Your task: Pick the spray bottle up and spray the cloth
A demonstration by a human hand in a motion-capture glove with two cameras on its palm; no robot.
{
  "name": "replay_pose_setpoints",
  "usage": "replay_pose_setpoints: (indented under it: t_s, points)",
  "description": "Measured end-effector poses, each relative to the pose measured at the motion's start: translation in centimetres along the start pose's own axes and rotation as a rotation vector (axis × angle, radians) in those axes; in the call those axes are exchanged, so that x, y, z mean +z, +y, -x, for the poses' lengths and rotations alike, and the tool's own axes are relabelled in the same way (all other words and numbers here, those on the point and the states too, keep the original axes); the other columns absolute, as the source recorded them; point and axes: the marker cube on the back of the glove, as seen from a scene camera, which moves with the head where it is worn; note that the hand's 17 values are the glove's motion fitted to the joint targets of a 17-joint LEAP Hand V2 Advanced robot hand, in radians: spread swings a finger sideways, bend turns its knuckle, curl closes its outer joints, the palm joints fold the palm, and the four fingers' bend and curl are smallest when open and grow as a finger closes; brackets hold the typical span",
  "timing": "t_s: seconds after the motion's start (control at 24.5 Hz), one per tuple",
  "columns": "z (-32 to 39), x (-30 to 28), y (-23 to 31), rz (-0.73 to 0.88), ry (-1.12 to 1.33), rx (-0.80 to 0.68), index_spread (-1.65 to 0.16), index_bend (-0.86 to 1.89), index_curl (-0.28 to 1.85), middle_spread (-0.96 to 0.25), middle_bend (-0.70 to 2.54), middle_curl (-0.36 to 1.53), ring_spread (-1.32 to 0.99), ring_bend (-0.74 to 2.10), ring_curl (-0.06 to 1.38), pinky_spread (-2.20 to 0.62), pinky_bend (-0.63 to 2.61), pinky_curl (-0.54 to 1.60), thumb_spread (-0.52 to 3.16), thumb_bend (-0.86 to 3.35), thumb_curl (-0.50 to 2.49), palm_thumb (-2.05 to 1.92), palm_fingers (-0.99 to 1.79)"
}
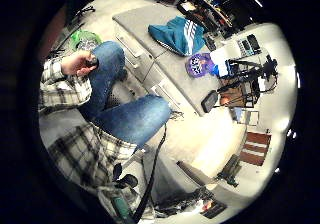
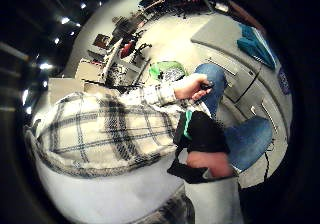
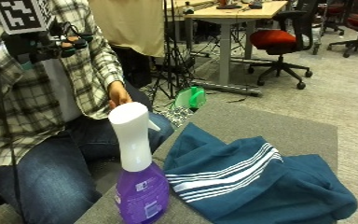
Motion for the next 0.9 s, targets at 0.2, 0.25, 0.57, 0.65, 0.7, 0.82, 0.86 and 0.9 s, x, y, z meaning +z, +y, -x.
replay_pose_setpoints:
  t_s: [0.2, 0.25, 0.57, 0.65, 0.7, 0.82, 0.86, 0.9]
  points:
    - [-0.20, 0.22, -0.28, 0.008, -0.011, -0.002, -0.28, 0.20, 0.11, -0.06, 0.16, 0.06, 0.09, 0.26, 0.07, 0.13, 0.36, 0.09, 0.64, 0.27, 0.16, 0.45, 0.16]
    - [-0.20, 0.34, -0.34, 0.009, -0.008, -0.004, -0.30, 0.20, 0.12, -0.06, 0.17, 0.07, 0.10, 0.26, 0.08, 0.13, 0.36, 0.09, 0.69, 0.27, 0.17, 0.46, 0.15]
    - [-0.32, 0.64, -0.79, 0.011, -0.009, -0.004, -0.36, 0.19, 0.19, -0.08, 0.17, 0.12, 0.13, 0.28, 0.12, 0.18, 0.39, 0.13, 0.93, 0.23, 0.24, 0.48, 0.13]
    - [-0.40, 0.63, -0.81, 0.014, -0.013, -0.002, -0.37, 0.19, 0.20, -0.08, 0.17, 0.13, 0.13, 0.28, 0.13, 0.18, 0.39, 0.13, 0.96, 0.22, 0.26, 0.48, 0.12]
    - [-0.45, 0.58, -0.79, 0.014, -0.012, 0.000, -0.37, 0.19, 0.20, -0.08, 0.17, 0.13, 0.13, 0.28, 0.13, 0.19, 0.40, 0.14, 0.98, 0.21, 0.27, 0.49, 0.12]
    - [-0.48, 0.24, -0.42, 0.008, -0.001, 0.005, -0.38, 0.19, 0.22, -0.08, 0.17, 0.15, 0.14, 0.28, 0.14, 0.19, 0.40, 0.14, 1.02, 0.19, 0.29, 0.49, 0.11]
    - [-0.48, 0.13, -0.29, 0.005, 0.002, 0.007, -0.38, 0.19, 0.22, -0.08, 0.17, 0.15, 0.14, 0.29, 0.15, 0.20, 0.40, 0.15, 1.03, 0.18, 0.29, 0.49, 0.11]
    - [-0.54, 0.06, -0.22, 0.003, 0.004, 0.011, -0.38, 0.19, 0.23, -0.08, 0.17, 0.15, 0.14, 0.29, 0.15, 0.20, 0.41, 0.15, 1.04, 0.18, 0.30, 0.50, 0.10]
